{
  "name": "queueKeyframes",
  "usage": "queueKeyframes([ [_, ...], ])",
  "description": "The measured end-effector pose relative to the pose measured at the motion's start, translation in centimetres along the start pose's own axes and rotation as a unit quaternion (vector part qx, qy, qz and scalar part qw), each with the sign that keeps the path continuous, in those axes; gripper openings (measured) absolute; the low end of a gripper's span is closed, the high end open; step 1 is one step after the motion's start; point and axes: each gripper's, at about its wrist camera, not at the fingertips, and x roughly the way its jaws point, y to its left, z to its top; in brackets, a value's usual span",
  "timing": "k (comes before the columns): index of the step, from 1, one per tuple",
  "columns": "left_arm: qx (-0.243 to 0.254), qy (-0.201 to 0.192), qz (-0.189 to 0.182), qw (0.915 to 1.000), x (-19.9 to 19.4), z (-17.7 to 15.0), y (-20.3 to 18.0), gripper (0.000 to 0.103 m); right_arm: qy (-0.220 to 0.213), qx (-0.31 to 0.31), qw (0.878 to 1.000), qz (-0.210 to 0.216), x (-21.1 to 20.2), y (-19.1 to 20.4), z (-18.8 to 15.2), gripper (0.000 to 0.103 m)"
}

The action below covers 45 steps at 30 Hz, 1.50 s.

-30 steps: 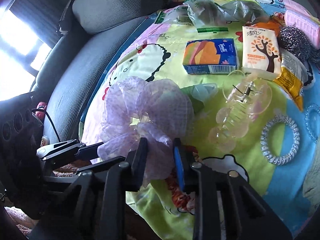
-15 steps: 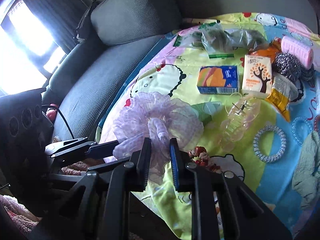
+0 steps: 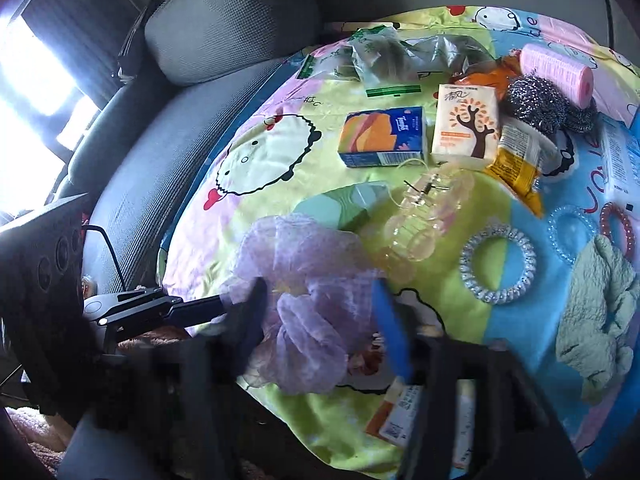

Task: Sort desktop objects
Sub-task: 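Close both tools on the lavender mesh puff and lift it, then carry the held puff with both tools toward the cardboard box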

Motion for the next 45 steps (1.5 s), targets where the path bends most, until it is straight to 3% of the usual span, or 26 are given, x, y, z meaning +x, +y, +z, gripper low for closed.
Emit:
queueKeyframes([
  [3,-0.015,0.000,-0.002,0.9999,0.1,0.2,0.5,0.032,0.009,0.003,1.000,0.012,0.4,-0.1,0.3,0.070],
  [8,-0.034,0.023,-0.015,0.9990,1.2,0.2,1.0,0.032,0.042,-0.007,0.999,-0.016,2.8,-0.3,0.9,0.069],
  [11,-0.043,0.034,-0.019,0.9983,1.8,0.2,1.2,0.032,0.068,-0.004,0.998,-0.016,4.3,-0.4,0.8,0.056],
  [13,-0.054,0.032,-0.026,0.9977,2.0,0.2,1.4,0.032,0.060,-0.029,0.997,-0.033,4.5,0.1,0.7,0.049],
  [15,-0.063,0.025,-0.036,0.9970,1.9,0.2,1.6,0.032,0.059,-0.038,0.997,-0.039,4.6,0.4,0.7,0.032],
  [16,-0.064,0.024,-0.042,0.9968,1.9,0.3,1.5,0.032,0.058,-0.036,0.997,-0.034,4.5,0.3,0.7,0.029],
  [18,-0.059,0.021,-0.046,0.9970,1.8,0.3,1.3,0.023,0.058,-0.031,0.998,-0.025,4.5,0.2,0.7,0.022],
  [27,-0.039,-0.006,-0.046,0.9981,-0.3,0.5,0.0,0.022,0.029,-0.036,0.999,0.009,2.0,1.3,0.1,0.021],
  [40,0.008,-0.057,-0.041,0.9975,-3.1,0.9,-3.1,0.022,-0.033,-0.050,0.998,0.014,-2.5,2.1,0.1,0.021],
  [45,0.005,-0.058,-0.047,0.9972,-3.3,1.8,-3.4,0.022,-0.043,-0.040,0.998,0.024,-3.5,1.7,0.8,0.022],
])
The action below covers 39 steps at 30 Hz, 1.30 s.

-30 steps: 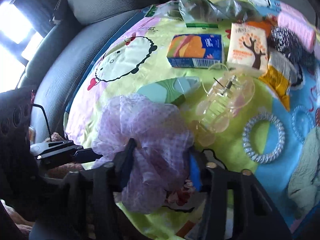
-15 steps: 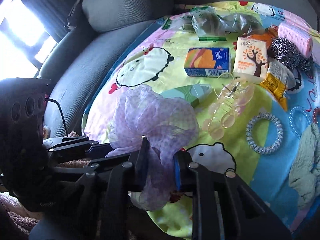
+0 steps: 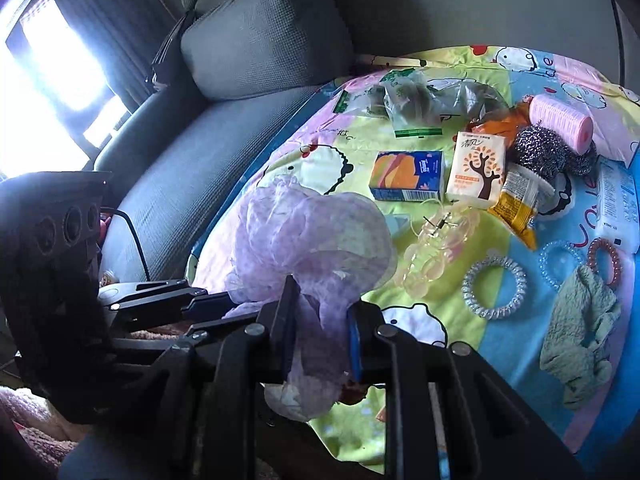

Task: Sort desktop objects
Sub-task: 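Carry the held puff with both tools toward the cardboard box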

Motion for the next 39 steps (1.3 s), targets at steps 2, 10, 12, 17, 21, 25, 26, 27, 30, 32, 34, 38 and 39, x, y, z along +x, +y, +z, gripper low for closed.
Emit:
queueKeyframes([
  [2,0.001,-0.007,0.001,1.0000,-0.2,0.2,-0.1,0.022,-0.007,-0.003,1.000,0.002,-0.2,0.0,0.2,0.024],
  [10,0.009,-0.022,0.003,0.9997,-0.9,0.4,-0.4,0.022,0.006,0.008,1.000,0.002,0.4,-0.3,0.2,0.025],
  [12,0.008,-0.022,0.003,0.9997,-0.8,0.4,-0.3,0.022,0.006,0.003,1.000,-0.008,0.6,-0.1,0.2,0.025],
  [17,0.001,-0.022,0.001,0.9998,-0.9,0.4,0.1,0.022,0.003,0.007,1.000,0.000,0.5,-0.2,0.4,0.032],
  [21,0.004,-0.025,0.004,0.9997,-1.1,0.4,0.0,0.022,-0.006,-0.007,1.000,-0.010,0.3,0.2,0.4,0.032],
  [25,0.004,-0.022,0.001,0.9997,-1.2,0.5,-0.1,0.022,-0.013,-0.017,1.000,-0.019,0.1,0.5,0.4,0.031],
  [26,0.003,-0.023,0.000,0.9997,-1.3,0.5,-0.1,0.022,-0.013,-0.020,0.999,-0.024,0.0,0.6,0.5,0.032],
  [27,0.003,-0.025,0.000,0.9997,-1.4,0.5,-0.2,0.022,-0.014,-0.025,0.999,-0.026,-0.1,0.7,0.5,0.032],
  [30,0.008,-0.033,0.006,0.9994,-1.9,0.5,-0.5,0.022,-0.021,-0.030,0.999,-0.027,-0.5,0.7,0.4,0.040],
  [32,0.009,-0.038,0.004,0.9992,-2.2,0.5,-0.6,0.022,-0.030,-0.026,0.999,-0.028,-0.9,0.6,0.5,0.045],
  [34,0.009,-0.040,0.000,0.9992,-2.4,0.6,-0.8,0.022,-0.038,-0.027,0.999,-0.026,-1.3,0.6,0.4,0.047],
  [38,0.014,-0.038,0.004,0.9992,-2.3,0.5,-1.3,0.022,-0.043,-0.029,0.998,-0.018,-1.7,0.7,0.3,0.037],
  [39,0.015,-0.037,0.004,0.9992,-2.3,0.5,-1.5,0.022,-0.041,-0.026,0.999,-0.013,-1.7,0.6,0.3,0.031],
])
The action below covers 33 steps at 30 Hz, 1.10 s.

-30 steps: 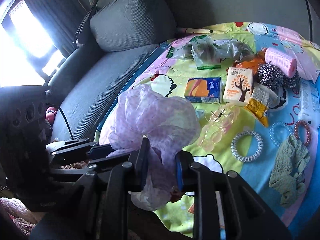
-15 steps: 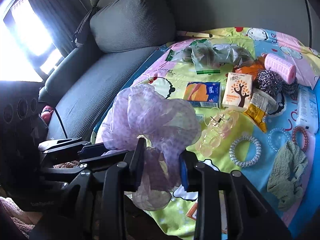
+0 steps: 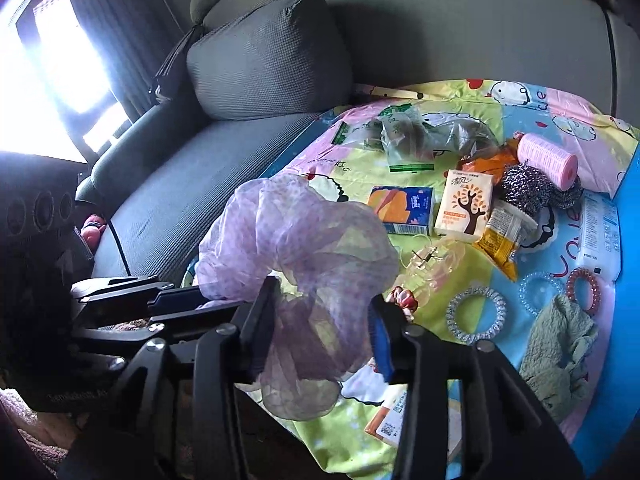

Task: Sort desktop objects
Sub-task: 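Carry the held puff with both tools toward the cardboard box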

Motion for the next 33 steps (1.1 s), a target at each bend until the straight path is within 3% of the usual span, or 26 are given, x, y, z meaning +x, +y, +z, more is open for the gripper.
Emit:
queueKeyframes([
  [14,0.027,-0.003,-0.012,0.9996,-0.9,0.3,-3.6,0.022,-0.018,0.022,1.000,0.003,-3.7,-0.8,-0.3,0.029],
  [19,0.048,-0.011,-0.029,0.9984,-1.3,0.5,-5.8,0.022,-0.042,0.014,0.999,-0.021,-6.2,-1.0,-0.6,0.029],
  [33,0.066,-0.015,-0.045,0.9967,-1.1,0.6,-9.7,0.023,-0.074,0.027,0.996,-0.035,-10.5,-2.4,-2.4,0.029],
])
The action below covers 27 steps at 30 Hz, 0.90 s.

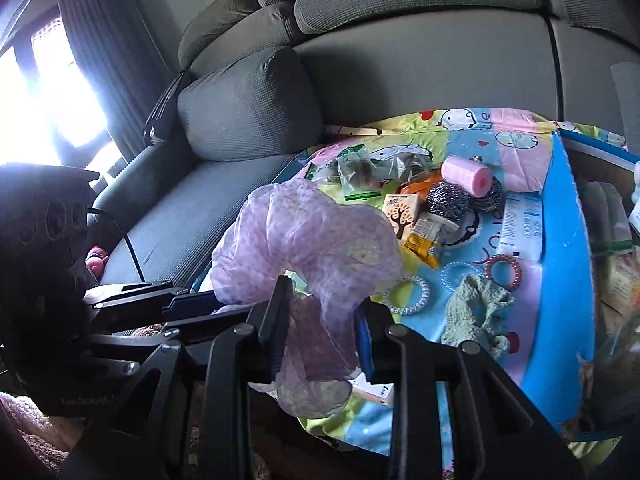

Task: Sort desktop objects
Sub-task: 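Carry the held puff with both tools toward the cardboard box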

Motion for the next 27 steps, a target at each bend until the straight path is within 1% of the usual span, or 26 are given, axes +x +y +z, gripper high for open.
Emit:
queueKeyframes([
  [4,-0.004,-0.001,-0.019,0.9998,0.2,0.5,-0.7,0.022,-0.007,0.002,1.000,-0.008,-1.3,-0.6,-0.1,0.029],
  [7,0.001,-0.007,-0.023,0.9997,0.3,0.9,-1.5,0.022,-0.012,0.003,1.000,-0.012,-2.0,-1.1,-0.1,0.029],
  [13,0.011,0.002,-0.030,0.9995,1.3,1.6,-2.9,0.022,-0.018,0.004,1.000,-0.024,-3.0,-2.0,-0.1,0.029],
  [18,0.022,0.002,-0.034,0.9992,1.8,2.3,-4.1,0.023,-0.026,0.009,0.999,-0.029,-4.0,-2.9,0.2,0.029],
  [27,0.041,0.004,-0.046,0.9981,3.4,4.0,-6.7,0.023,-0.037,0.017,0.998,-0.053,-6.2,-5.1,0.9,0.029],
])
